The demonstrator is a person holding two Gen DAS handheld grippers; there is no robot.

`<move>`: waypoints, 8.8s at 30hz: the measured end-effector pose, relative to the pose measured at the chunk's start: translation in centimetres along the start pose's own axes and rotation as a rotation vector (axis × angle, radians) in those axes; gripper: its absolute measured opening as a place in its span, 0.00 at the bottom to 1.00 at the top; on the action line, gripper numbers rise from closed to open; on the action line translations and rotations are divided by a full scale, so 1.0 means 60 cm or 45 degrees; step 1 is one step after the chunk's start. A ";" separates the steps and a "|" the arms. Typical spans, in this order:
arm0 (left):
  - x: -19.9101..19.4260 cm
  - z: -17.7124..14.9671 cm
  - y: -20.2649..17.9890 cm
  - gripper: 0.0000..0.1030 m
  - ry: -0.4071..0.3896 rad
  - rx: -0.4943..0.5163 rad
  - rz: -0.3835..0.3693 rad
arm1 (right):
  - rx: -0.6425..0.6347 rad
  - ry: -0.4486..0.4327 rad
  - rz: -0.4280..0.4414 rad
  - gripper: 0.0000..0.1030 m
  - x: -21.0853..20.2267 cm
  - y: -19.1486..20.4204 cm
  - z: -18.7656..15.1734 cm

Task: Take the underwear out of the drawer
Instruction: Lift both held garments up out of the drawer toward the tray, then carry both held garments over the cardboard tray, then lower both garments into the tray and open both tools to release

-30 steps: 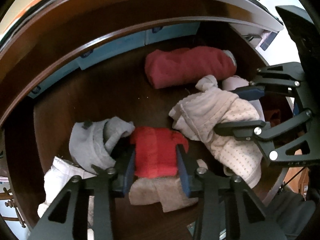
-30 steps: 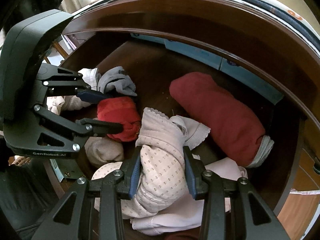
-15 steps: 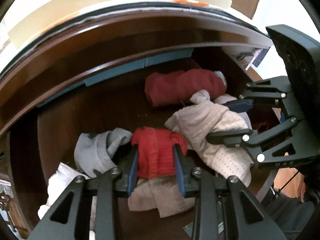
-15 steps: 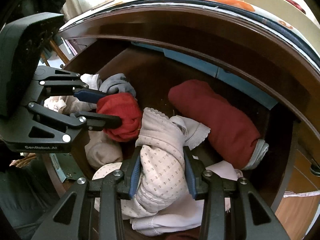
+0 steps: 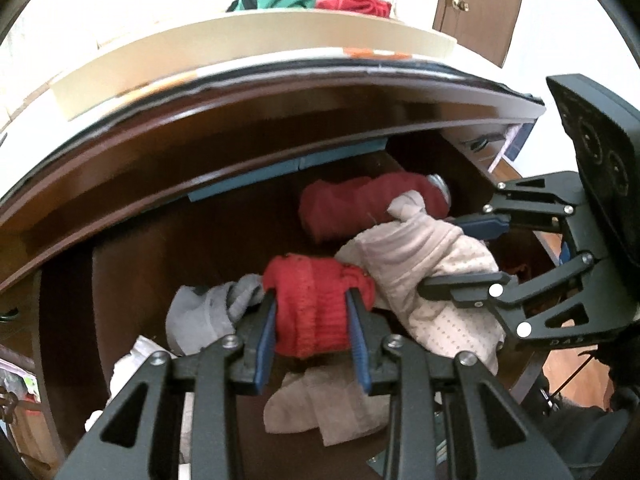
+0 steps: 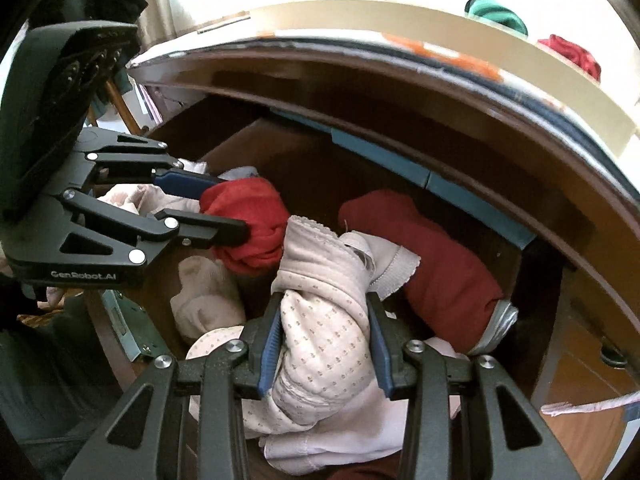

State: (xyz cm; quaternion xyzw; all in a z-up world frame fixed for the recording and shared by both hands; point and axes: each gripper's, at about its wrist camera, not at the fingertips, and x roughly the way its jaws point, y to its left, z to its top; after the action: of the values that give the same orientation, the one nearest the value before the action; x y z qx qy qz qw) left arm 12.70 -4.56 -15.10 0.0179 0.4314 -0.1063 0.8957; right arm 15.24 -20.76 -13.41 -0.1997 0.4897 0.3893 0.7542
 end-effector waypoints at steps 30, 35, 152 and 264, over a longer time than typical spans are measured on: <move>-0.056 -0.008 0.021 0.30 -0.221 -0.067 0.011 | 0.015 -0.316 -0.092 0.40 -0.079 -0.006 -0.015; -0.071 -0.006 0.018 0.30 -0.268 -0.057 0.032 | 0.027 -0.363 -0.104 0.40 -0.088 -0.005 -0.019; -0.234 0.012 0.042 0.30 -0.771 0.012 0.213 | -0.047 -0.975 -0.240 0.40 -0.254 0.040 0.033; 0.035 0.371 0.266 0.35 -0.188 0.202 0.306 | -0.151 -0.187 -0.383 0.42 0.060 -0.175 0.490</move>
State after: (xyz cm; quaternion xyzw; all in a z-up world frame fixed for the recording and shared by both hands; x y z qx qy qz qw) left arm 34.35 7.90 -3.73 0.1323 0.3495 -0.0333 0.9269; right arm 41.37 -5.76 -4.50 -0.2860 0.3740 0.3137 0.8246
